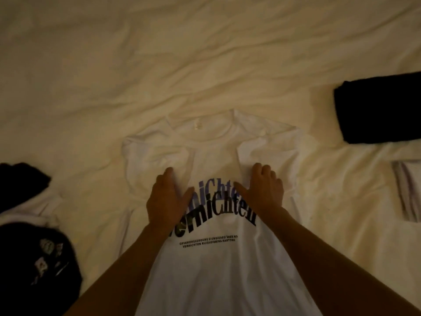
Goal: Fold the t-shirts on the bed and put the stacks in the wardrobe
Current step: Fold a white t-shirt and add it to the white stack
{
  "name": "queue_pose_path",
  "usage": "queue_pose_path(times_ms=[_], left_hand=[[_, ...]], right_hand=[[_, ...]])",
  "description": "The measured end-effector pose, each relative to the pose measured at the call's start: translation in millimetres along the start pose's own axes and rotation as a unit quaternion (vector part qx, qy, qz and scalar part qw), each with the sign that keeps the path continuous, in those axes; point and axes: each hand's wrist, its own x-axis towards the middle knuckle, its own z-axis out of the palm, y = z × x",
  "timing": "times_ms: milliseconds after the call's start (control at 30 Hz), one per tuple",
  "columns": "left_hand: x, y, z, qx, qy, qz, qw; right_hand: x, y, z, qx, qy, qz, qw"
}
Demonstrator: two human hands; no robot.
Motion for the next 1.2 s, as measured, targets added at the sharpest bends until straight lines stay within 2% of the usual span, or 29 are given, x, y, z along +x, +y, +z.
queue_pose_path(times_ms=[133,267,400,500,667,867,933,1000,1067,1133,1200], left_hand=[[2.2,9.8,9.6,0.066,-0.001,0.007,0.998],[1.4,8.8,9.4,0.086,-0.019,0.046,0.995],[-1.0,7.6,7.2,0.054,-0.059,0.15,0.985],[-4.8,9.4,14.5,0.094,-0.099,0.195,0.971],[-1.0,11.7,16.6,0.128,-0.144,0.207,0.959],[4.3,6.0,16.1,0.136,-0.152,0.235,0.95],[6.2,4.2,18.4,0.12,-0.11,0.248,0.955],[8.8,0.9,18.9,0.084,-0.005,0.267,0.96],[21.8,-0.9,15.0,0.089,0.086,0.252,0.96],[41.3,-1.2,9.3,0.101,0.106,0.245,0.958],[60.3,-4.6,7.3,0.126,0.078,0.264,0.953]], right_hand=[[0.6,-8.9,8.9,-0.045,-0.03,-0.077,0.996],[-6.7,-7.8,5.9,-0.014,-0.011,-0.096,0.995],[-8.3,-21.5,5.6,0.005,-0.004,-0.139,0.99],[-9.7,-35.2,8.9,-0.029,-0.052,-0.176,0.983],[-7.5,-33.4,9.3,-0.045,-0.091,-0.168,0.981],[3.6,-26.7,4.2,-0.011,-0.067,-0.169,0.983],[6.5,-30.6,5.8,0.008,-0.031,-0.19,0.981],[8.2,-38.4,8.9,0.043,0.004,-0.213,0.976],[15.0,-44.4,8.1,0.075,0.026,-0.203,0.976],[31.4,-43.2,4.5,0.04,0.088,-0.186,0.978],[49.4,-39.2,1.2,-0.025,0.123,-0.191,0.973]])
